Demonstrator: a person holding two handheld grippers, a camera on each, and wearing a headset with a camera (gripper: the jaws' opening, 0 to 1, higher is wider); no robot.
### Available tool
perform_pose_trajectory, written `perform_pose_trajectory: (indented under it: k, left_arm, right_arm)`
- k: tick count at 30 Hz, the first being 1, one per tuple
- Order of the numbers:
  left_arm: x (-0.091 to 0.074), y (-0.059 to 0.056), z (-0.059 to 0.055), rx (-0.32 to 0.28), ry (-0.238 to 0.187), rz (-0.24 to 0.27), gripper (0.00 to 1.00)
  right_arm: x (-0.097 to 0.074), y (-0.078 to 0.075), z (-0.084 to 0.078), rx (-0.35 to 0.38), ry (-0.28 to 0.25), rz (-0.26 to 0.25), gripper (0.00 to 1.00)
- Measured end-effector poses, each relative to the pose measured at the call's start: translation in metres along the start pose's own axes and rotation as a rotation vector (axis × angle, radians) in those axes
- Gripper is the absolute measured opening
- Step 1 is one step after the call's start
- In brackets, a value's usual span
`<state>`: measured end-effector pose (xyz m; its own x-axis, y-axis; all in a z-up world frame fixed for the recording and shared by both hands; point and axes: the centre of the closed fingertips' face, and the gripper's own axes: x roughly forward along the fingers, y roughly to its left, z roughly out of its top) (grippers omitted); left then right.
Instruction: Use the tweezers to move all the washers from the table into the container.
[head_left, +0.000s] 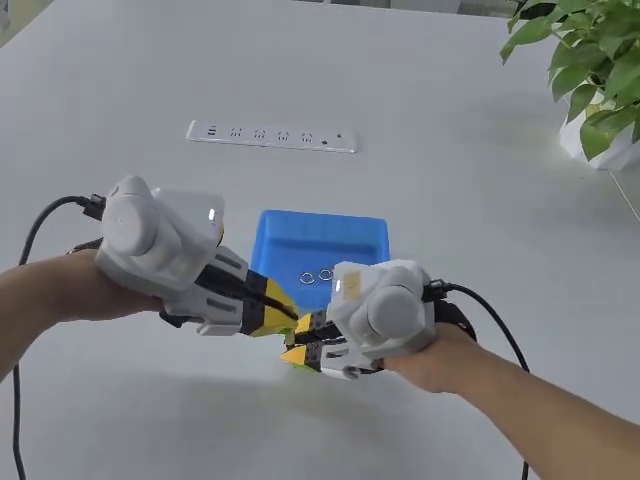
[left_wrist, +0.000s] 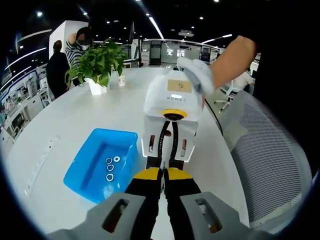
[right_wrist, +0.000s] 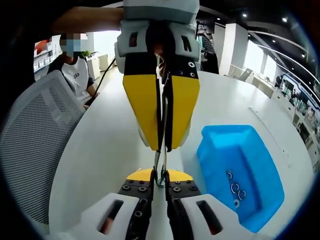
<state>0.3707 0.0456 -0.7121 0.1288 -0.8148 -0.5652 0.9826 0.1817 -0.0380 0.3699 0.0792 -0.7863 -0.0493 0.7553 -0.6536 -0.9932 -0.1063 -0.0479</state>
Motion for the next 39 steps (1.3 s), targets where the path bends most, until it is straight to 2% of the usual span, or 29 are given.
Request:
perform_pose_trajectory:
  k: [13,20,23,27,29,33,37,39]
  left_arm:
    - [-0.002,0.002,-0.002,-0.007,0.010,0.016,0.07]
    - [-0.011,0.001,0.003,-0.021,-0.015,0.031,0.16]
    - [-0.017,0.002,0.008,-0.034,-0.038,0.049,0.23]
    - [-0.027,0.001,0.022,-0.052,-0.092,0.070,0.31]
    - [-0.032,0.001,0.026,-0.055,-0.104,0.083,0.37]
    - [-0.037,0.002,0.027,-0.071,-0.099,0.110,0.54]
    - [-0.042,0.002,0.027,-0.087,-0.099,0.135,0.63]
    - [-0.043,0.003,0.028,-0.098,-0.103,0.150,0.71]
  right_arm:
    - [0.000,-0.001,0.001,0.033,-0.006,0.000,0.08]
    - [-0.004,0.001,0.010,0.025,-0.019,-0.002,0.08]
    - [-0.007,0.000,0.015,0.024,-0.024,-0.007,0.08]
    - [-0.015,0.000,0.024,0.022,-0.033,-0.016,0.08]
    - [-0.019,-0.001,0.028,0.022,-0.035,-0.023,0.08]
    - [-0.026,-0.004,0.037,0.018,-0.041,-0.035,0.08]
    - [-0.035,-0.007,0.046,0.007,-0.045,-0.039,0.08]
    - [-0.039,-0.007,0.051,0.000,-0.049,-0.037,0.08]
